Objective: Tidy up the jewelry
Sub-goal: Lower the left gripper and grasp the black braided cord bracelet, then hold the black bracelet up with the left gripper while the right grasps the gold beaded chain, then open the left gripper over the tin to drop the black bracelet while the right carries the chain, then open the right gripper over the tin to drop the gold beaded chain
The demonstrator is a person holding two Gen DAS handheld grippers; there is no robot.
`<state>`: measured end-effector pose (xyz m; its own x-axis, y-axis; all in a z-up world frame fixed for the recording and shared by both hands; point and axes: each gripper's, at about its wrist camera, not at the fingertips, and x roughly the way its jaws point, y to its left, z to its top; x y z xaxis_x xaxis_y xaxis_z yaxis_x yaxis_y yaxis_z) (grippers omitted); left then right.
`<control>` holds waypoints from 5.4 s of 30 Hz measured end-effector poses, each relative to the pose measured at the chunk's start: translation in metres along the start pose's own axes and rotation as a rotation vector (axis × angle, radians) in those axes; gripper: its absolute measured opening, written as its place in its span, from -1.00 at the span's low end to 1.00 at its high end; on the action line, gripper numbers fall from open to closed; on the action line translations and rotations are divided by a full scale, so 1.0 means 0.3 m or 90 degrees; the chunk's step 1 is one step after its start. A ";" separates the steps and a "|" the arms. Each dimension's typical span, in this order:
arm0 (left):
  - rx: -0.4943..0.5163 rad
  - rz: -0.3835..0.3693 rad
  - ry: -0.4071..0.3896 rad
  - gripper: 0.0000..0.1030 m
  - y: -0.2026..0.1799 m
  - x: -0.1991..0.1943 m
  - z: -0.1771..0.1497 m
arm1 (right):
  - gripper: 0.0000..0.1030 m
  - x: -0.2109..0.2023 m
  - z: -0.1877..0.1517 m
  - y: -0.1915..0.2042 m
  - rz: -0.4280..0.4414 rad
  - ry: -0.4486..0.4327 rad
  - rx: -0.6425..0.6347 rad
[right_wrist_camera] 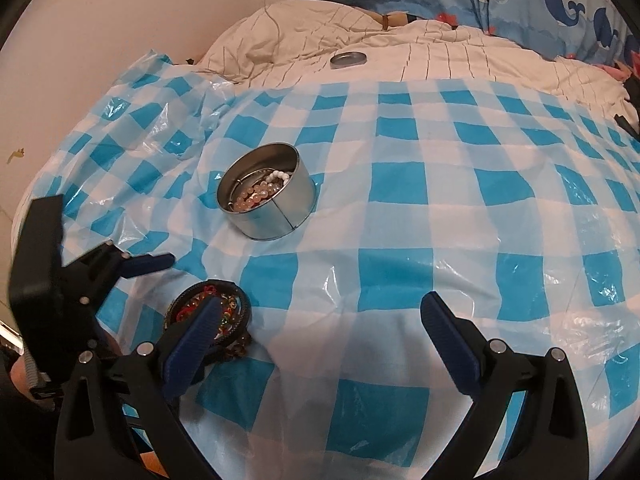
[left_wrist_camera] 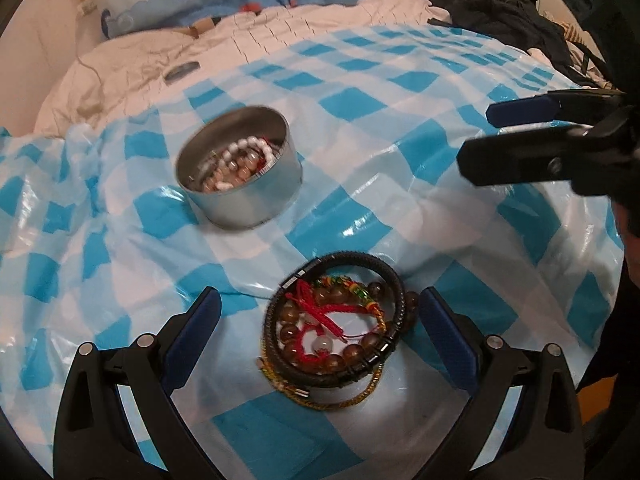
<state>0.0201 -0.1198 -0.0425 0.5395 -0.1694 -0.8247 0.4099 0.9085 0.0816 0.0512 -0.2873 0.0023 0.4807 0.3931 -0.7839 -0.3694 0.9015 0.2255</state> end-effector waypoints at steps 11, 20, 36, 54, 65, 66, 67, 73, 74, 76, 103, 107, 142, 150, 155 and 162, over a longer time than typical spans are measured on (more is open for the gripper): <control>-0.100 -0.098 0.020 0.25 0.075 0.018 -0.010 | 0.85 -0.001 -0.002 0.008 0.002 0.002 -0.004; -0.211 -0.111 -0.083 0.25 0.245 -0.145 0.019 | 0.85 0.065 -0.045 0.103 0.044 0.036 -0.067; -0.245 -0.101 -0.102 0.25 0.314 -0.183 0.010 | 0.85 0.195 -0.133 0.335 0.076 0.065 -0.218; -0.253 -0.101 -0.109 0.26 0.323 -0.197 0.014 | -0.56 0.258 -0.073 0.223 0.084 0.104 -0.134; -0.265 -0.098 -0.117 0.26 0.330 -0.198 0.021 | -0.77 0.186 -0.046 0.194 0.125 0.057 -0.107; -0.267 -0.098 -0.118 0.26 0.331 -0.197 0.023 | -0.77 0.176 -0.039 0.184 0.140 0.052 -0.094; -0.269 -0.098 -0.118 0.26 0.335 -0.196 0.023 | -0.77 0.169 -0.033 0.180 0.154 0.048 -0.085; -0.277 -0.095 -0.122 0.26 0.351 -0.193 0.027 | -0.77 0.105 0.015 0.169 0.254 0.000 -0.043; -0.278 -0.095 -0.123 0.26 0.353 -0.194 0.029 | -0.77 0.101 0.023 0.164 0.266 0.000 -0.035; -0.281 -0.095 -0.126 0.26 0.356 -0.194 0.033 | -0.77 0.110 0.034 0.151 0.231 0.007 -0.029; -0.276 -0.094 -0.124 0.26 0.343 -0.178 0.064 | -0.88 0.201 -0.042 0.084 0.073 0.119 -0.073; -0.275 -0.095 -0.125 0.26 0.340 -0.174 0.073 | -0.88 0.165 -0.024 0.070 0.100 0.092 -0.050; -0.437 -0.144 -0.131 0.48 0.491 0.021 0.203 | -0.88 0.174 0.275 0.068 0.105 -0.079 0.049; -0.418 -0.065 -0.148 0.53 0.507 -0.094 0.172 | -0.68 0.258 0.255 0.120 0.046 -0.036 0.009; -0.406 -0.053 -0.151 0.56 0.501 -0.136 0.145 | -0.53 0.208 0.189 0.195 0.042 -0.046 -0.057; -0.399 -0.056 -0.150 0.56 0.490 -0.155 0.122 | -0.53 0.344 0.212 0.244 -0.037 -0.033 -0.120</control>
<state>0.0822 0.0077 0.0282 0.6989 -0.2666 -0.6637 -0.0067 0.9254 -0.3789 0.1243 -0.1691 -0.0252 0.5436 0.3552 -0.7605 -0.4803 0.8747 0.0652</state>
